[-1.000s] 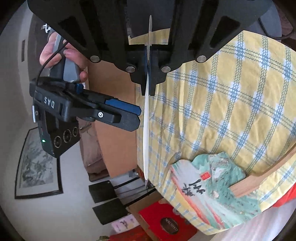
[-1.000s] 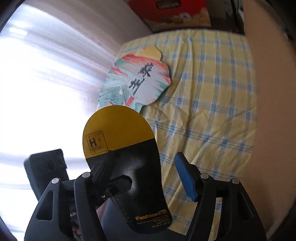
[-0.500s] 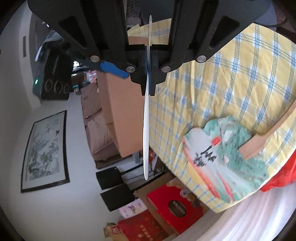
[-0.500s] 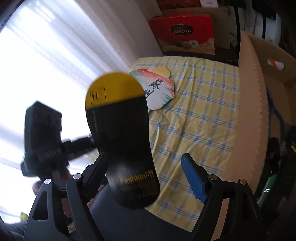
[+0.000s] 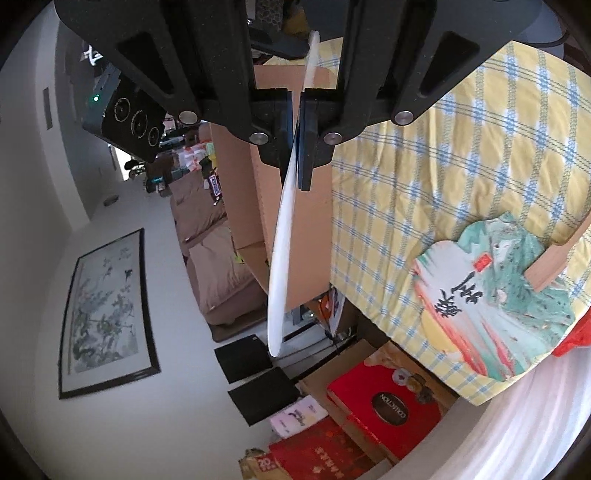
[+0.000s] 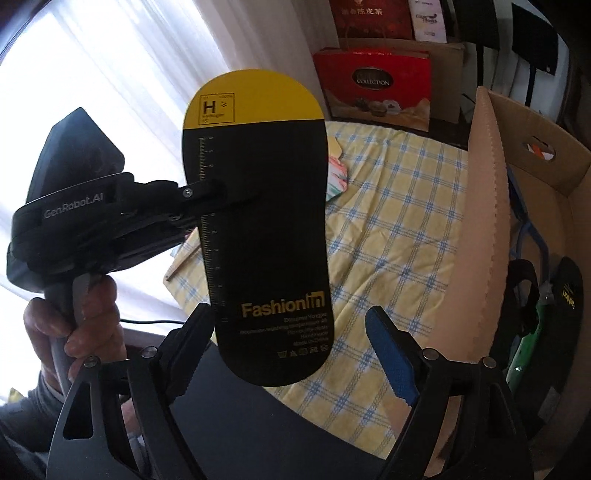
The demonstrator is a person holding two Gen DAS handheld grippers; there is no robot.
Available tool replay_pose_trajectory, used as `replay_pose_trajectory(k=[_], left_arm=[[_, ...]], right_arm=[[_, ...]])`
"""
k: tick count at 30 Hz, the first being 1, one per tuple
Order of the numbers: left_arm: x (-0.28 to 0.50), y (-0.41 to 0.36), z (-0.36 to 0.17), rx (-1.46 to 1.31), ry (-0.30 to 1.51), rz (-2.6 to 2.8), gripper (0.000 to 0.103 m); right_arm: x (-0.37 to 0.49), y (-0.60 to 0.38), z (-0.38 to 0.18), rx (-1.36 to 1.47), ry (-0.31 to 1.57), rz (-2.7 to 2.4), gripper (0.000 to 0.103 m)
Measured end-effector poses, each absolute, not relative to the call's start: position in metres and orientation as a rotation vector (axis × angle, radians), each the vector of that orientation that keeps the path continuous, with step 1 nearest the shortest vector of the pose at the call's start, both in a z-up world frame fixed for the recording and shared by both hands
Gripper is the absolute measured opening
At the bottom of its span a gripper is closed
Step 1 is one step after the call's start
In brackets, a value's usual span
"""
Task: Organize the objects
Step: 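Lift the insole off the table with both grippers, turning it upright, then carry the insole into the cardboard box with both grippers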
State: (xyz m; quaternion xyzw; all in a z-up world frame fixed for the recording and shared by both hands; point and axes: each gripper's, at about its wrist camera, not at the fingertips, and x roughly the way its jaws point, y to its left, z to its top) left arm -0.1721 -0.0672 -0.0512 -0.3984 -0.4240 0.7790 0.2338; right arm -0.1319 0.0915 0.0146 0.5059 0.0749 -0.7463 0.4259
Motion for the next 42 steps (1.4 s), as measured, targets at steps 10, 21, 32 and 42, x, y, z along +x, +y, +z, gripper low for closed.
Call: replay_pose_trajectory(k=[10, 21, 32, 42], left_arm=[[-0.175, -0.035, -0.028, -1.086, -1.087, 2.12, 0.001], [-0.182, 0.012, -0.011, -1.11, -0.992, 2.07, 0.001], [-0.2, 0.074, 0.021, -1.119, -0.886, 2.008, 0.001], [-0.216, 0.143, 0.022, -1.218, -0.751, 1.943, 0.003]], right_arm=[[-0.143, 0.117, 0.023, 1.272, 0.087, -1.803, 0.09], [-0.15, 0.142, 0.025, 1.297, 0.099, -1.88, 0.072], [-0.164, 0.196, 0.06, 1.305, 0.058, -1.99, 0.072], [-0.188, 0.255, 0.052, 1.355, 0.013, -2.107, 0.072]])
